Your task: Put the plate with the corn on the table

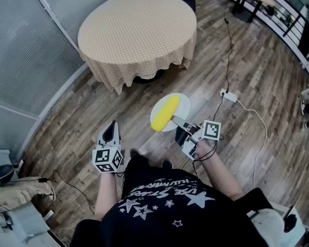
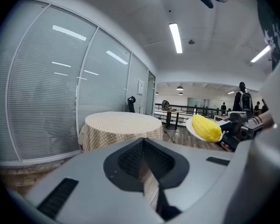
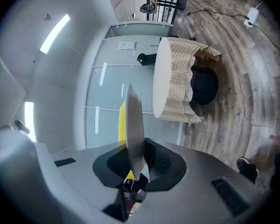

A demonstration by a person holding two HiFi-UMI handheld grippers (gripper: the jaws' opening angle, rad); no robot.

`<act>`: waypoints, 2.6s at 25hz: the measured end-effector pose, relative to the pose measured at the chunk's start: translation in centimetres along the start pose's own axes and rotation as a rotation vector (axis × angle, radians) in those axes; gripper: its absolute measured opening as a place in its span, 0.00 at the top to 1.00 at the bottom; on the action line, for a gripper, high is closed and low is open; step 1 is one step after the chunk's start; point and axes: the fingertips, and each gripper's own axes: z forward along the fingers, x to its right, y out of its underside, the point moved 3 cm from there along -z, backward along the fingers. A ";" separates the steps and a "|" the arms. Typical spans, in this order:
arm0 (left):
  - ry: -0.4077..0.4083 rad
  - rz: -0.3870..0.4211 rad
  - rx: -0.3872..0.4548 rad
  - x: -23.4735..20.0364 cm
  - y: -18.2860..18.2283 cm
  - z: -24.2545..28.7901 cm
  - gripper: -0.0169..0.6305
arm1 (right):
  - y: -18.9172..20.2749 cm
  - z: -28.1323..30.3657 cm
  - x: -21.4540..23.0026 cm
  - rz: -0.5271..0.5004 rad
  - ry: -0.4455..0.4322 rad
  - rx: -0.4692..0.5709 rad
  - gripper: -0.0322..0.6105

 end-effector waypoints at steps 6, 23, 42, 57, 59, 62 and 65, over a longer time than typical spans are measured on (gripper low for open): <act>0.039 0.023 0.021 2.5 -1.3 2.2 0.96 | -0.8 0.4 -0.9 0.008 -0.015 -0.012 0.85; 0.056 0.018 0.047 4.1 -0.8 -1.0 0.96 | 2.6 -0.1 -1.3 0.030 -0.015 -0.040 0.85; 0.063 -0.006 0.033 -10.5 -1.5 1.0 0.96 | 4.4 14.0 -2.4 0.019 0.024 -0.031 0.85; 0.060 -0.004 0.085 -20.8 -4.0 2.8 0.96 | 3.3 24.1 -2.9 0.003 0.006 0.023 0.85; 0.069 -0.008 0.096 -20.8 -4.3 3.3 0.96 | 3.1 24.7 -2.6 0.000 0.010 0.018 0.85; 0.078 -0.014 0.097 -21.9 -4.5 4.5 0.96 | 2.6 26.8 -1.7 0.007 0.017 0.006 0.85; 0.060 -0.004 0.088 -23.5 -4.9 5.9 0.96 | 1.6 29.1 -1.1 0.011 0.018 -0.013 0.85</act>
